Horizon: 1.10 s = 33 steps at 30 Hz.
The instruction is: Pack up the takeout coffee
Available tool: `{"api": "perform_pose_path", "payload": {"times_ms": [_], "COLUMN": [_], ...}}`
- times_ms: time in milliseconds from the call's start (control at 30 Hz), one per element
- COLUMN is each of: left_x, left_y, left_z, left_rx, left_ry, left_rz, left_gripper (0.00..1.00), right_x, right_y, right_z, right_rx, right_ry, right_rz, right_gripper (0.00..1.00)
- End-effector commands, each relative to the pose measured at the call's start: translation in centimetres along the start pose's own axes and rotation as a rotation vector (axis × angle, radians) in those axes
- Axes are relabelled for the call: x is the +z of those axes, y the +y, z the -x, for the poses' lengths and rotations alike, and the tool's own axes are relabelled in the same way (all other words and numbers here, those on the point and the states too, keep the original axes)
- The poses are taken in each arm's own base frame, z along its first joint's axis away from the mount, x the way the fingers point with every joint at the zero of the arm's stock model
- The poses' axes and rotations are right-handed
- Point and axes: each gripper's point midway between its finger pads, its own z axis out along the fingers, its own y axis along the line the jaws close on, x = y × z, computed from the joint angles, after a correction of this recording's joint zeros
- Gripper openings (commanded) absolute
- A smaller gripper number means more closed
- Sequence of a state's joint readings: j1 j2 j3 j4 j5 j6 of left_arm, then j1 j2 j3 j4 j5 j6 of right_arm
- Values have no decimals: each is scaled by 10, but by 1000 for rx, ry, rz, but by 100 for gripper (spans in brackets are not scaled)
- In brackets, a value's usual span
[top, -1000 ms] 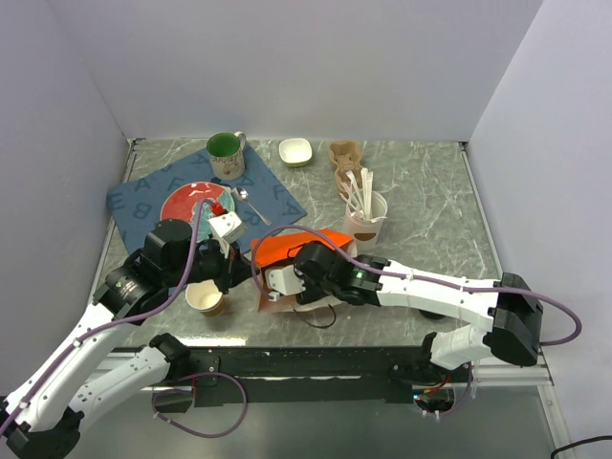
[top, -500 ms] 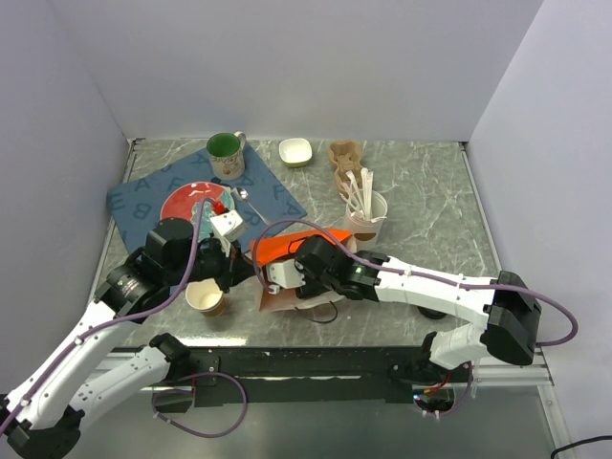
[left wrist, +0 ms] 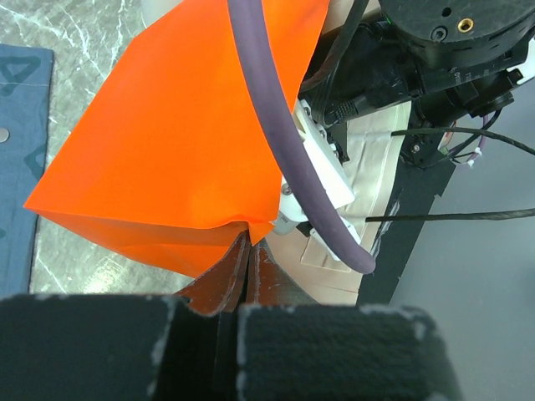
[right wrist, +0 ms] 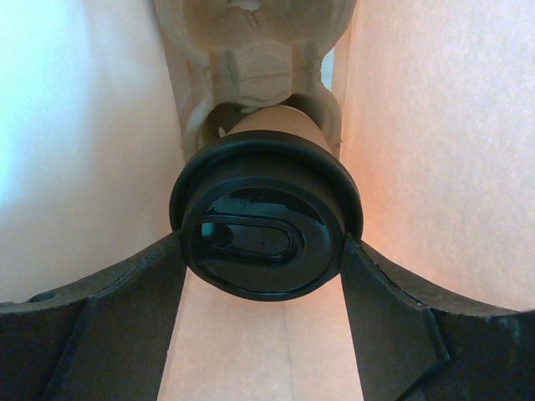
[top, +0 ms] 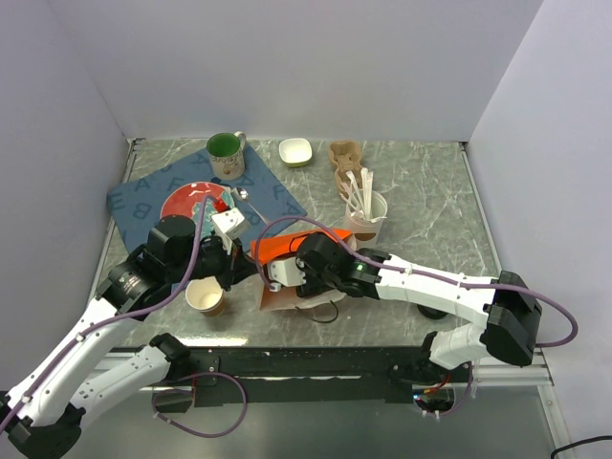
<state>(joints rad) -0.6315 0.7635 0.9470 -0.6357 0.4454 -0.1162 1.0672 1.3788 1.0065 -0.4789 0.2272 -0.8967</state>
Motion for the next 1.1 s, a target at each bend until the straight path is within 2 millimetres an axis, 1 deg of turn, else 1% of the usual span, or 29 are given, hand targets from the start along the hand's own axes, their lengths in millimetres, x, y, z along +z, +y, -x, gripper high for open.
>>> {"api": "perform_pose_path", "payload": {"times_ms": [0, 133, 367, 433, 500, 633, 733, 767, 933, 967, 1067], "left_x": [-5, -4, -2, -1, -1, 0, -1, -1, 1, 1, 1], "left_y": [-4, -4, -4, -4, -4, -3, -3, -3, -2, -2, -2], "left_z": [14, 15, 16, 16, 17, 17, 17, 17, 18, 18, 18], "left_rx": [24, 16, 5, 2, 0, 0, 0, -1, -1, -1, -1], "left_ry": [-31, -26, -24, -23, -25, -22, -24, -24, -24, -26, -24], "left_rz": [-7, -5, -12, -15, -15, -7, -9, -9, -6, -7, -6], "left_gripper": [1, 1, 1, 1, 1, 1, 1, 1, 1, 1, 1], "right_x": [2, 6, 11, 14, 15, 16, 15, 15, 12, 11, 9], "right_y": [1, 5, 2, 2, 1, 1, -1, -2, -3, -3, -5], "right_z": [-1, -5, -5, -5, -7, -6, -7, -7, -9, -9, -10], "right_rx": [49, 61, 72, 73, 79, 81, 85, 87, 90, 93, 94], "right_ry": [-15, -7, -5, 0, 5, 1, 3, 5, 4, 6, 5], "right_rz": [16, 29, 17, 13, 14, 13, 7, 5, 2, -1, -6], "right_gripper": [33, 35, 37, 39, 44, 49, 57, 62, 72, 75, 80]}}
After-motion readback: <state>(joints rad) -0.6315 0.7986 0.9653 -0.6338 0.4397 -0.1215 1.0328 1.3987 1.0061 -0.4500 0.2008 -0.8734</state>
